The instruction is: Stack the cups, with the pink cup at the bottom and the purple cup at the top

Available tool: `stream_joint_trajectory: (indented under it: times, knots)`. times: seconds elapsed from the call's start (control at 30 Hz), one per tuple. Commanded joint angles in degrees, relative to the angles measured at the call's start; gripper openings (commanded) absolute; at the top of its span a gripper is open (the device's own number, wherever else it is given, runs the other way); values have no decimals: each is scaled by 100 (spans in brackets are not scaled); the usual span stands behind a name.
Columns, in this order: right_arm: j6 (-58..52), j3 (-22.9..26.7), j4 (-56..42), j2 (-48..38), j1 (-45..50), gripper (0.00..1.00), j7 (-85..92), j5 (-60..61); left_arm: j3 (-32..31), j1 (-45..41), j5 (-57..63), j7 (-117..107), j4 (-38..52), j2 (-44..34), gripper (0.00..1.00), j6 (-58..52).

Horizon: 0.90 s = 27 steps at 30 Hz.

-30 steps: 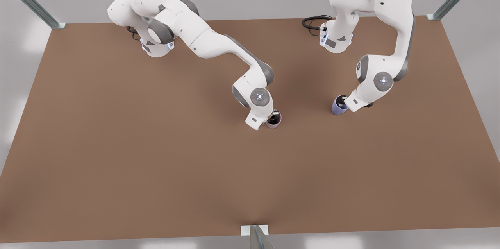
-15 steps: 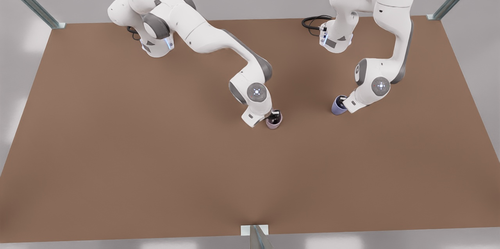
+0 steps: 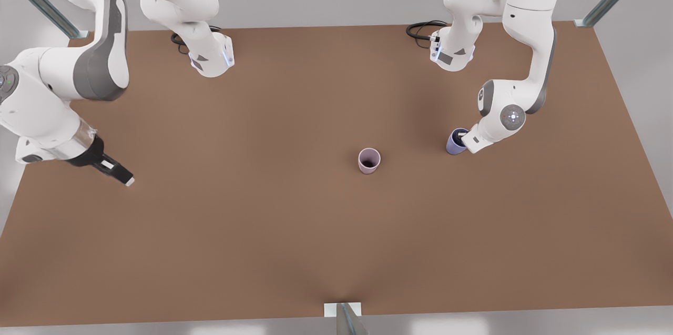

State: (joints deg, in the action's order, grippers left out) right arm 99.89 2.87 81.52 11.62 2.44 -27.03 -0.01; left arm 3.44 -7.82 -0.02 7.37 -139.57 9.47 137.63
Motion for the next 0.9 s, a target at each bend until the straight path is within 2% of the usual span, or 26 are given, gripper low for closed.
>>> stream_joint_trajectory:
  times: [0.0, 0.13, 0.3, 0.4, 0.5, 0.63, 0.77, 0.87]
  knots:
    - [-374, -5, -48, 51, 2, 100, 3213, -271, -2, 0, 2, 28, 9, 2, 27, -8]
    - [-400, 3, -277, 297, 2, 100, 3213, -262, -2, 0, 2, 28, 44, -7, 21, -26]
    - [-531, 21, -400, 201, -33, 100, 3204, -227, -116, -9, 2, -7, 817, -288, 21, -1318]
    - [-549, 21, -408, 201, -24, 100, 3204, -166, -643, -9, -270, -174, 1511, -499, 21, -2222]
    - [-567, 21, -505, 201, -42, 100, 3204, -166, -1627, -9, -472, -1615, 1854, -464, 21, -2487]
    - [-787, 21, -523, 165, -15, 100, 3204, -157, -2638, -70, -684, -3602, 2917, 291, 21, -2487]
    - [-910, 30, -523, 148, -33, 100, 3204, -166, -2674, -633, -684, -4613, 3937, 1065, 21, -2478]
    - [-901, 109, -646, 183, -42, 100, 3195, -166, -2665, -642, -578, -4569, 3938, 1232, 21, -2417]
